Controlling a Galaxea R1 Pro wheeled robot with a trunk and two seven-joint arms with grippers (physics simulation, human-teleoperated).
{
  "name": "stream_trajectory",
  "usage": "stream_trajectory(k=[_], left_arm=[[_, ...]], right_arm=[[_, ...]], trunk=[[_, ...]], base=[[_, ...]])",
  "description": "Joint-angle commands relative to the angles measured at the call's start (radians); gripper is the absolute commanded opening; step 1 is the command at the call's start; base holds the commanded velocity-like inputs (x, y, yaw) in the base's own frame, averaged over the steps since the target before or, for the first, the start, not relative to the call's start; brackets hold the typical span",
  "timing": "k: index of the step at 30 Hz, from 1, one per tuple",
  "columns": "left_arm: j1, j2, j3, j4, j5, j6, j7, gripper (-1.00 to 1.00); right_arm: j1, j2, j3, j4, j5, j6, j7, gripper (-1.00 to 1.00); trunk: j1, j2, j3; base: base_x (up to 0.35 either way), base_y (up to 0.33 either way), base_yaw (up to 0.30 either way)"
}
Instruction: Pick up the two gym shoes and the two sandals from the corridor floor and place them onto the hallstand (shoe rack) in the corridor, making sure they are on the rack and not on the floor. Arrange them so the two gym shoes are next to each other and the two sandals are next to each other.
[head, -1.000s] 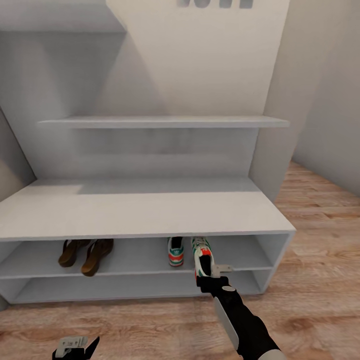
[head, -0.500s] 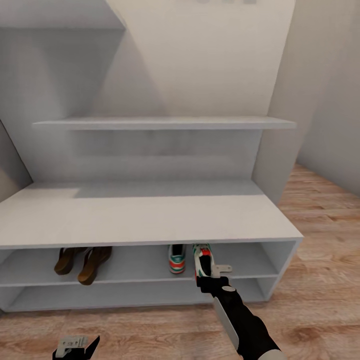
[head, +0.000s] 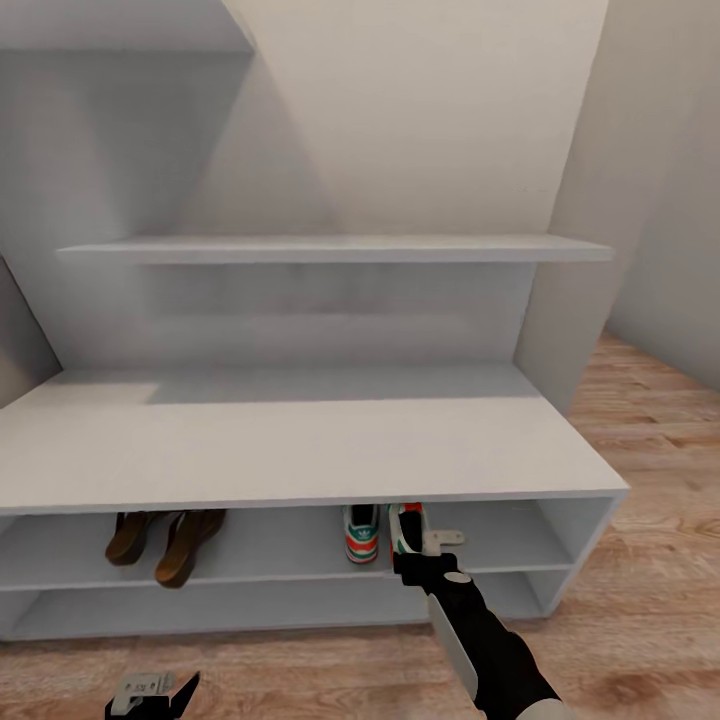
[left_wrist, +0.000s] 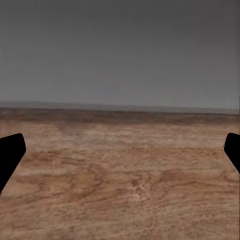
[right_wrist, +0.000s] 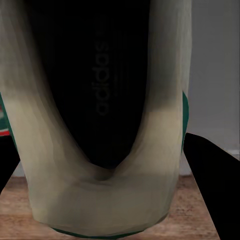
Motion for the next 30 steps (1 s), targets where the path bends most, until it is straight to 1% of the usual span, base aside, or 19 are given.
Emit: stream_trajectory(k=[1, 5, 15, 20, 30], left_arm=[[-0.001, 0.000, 0.003, 0.001, 0.008, 0.002, -0.010, 1.00], [-0.001, 0.000, 0.003, 0.001, 0.008, 0.002, -0.010, 1.00], [-0.001, 0.000, 0.003, 0.001, 0.008, 0.002, -0.010, 1.00], [-0.001, 0.000, 0.003, 0.001, 0.009, 0.002, -0.010, 1.00], [-0.001, 0.001, 0.003, 0.001, 0.009, 0.002, -0.010, 1.00]], right_arm=[[-0.001, -0.001, 0.003, -0.001, -0.011, 0.003, -0.010, -1.00], [-0.001, -0.001, 0.003, -0.001, -0.010, 0.003, -0.010, -1.00], [-0.001, -0.001, 0.003, -0.001, -0.010, 0.003, -0.010, -1.00], [-0.001, -0.001, 0.003, -0.001, -0.010, 0.003, -0.010, -1.00], [-0.001, -0.001, 0.003, -0.001, -0.011, 0.003, -0.010, -1.00]], trunk=[[0.000, 0.000, -0.001], [0.000, 0.000, -0.001], [0.000, 0.000, -0.001], [0.000, 0.000, -0.001], [0.000, 0.000, -0.001]], base=[[0.207, 0.001, 0.000], [0.134, 0.000, 0.000], [0.021, 0.000, 0.000], [0.109, 0.015, 0.000], [0.013, 0.003, 0.000]])
